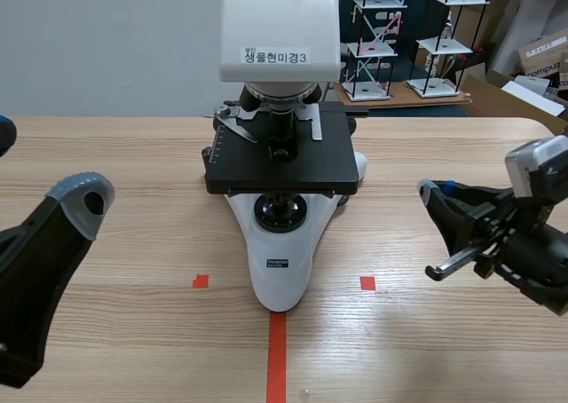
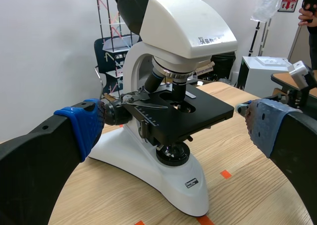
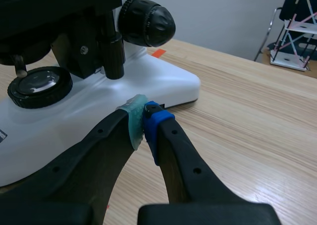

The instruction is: Point at the stage knob

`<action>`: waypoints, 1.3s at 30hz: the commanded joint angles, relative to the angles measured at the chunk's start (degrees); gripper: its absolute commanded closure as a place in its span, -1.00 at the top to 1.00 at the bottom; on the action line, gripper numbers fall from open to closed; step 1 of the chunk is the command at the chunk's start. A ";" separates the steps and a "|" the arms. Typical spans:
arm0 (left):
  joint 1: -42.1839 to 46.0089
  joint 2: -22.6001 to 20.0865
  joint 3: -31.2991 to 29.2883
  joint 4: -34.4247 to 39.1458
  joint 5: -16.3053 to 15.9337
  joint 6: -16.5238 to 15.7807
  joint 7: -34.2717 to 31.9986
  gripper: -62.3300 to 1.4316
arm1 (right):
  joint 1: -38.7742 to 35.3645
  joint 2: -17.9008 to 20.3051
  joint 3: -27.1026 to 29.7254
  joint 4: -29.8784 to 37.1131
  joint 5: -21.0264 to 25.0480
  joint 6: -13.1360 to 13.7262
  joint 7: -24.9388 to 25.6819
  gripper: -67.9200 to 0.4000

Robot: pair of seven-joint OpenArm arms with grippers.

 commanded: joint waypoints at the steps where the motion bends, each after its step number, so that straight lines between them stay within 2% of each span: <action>1: 0.15 0.26 -0.11 0.31 -0.37 -0.09 -0.72 0.92 | 1.79 -0.44 0.04 0.39 0.15 0.04 0.92 -0.97; 12: 0.15 0.26 -0.11 0.31 -0.37 -0.09 -0.57 0.92 | 7.69 -3.34 -3.93 -4.00 -0.63 0.00 1.49 -0.97; 39: 0.15 0.26 -0.11 0.31 -0.37 -0.09 -0.57 0.92 | 8.13 -3.80 -4.66 -4.96 -0.66 0.02 1.49 -0.97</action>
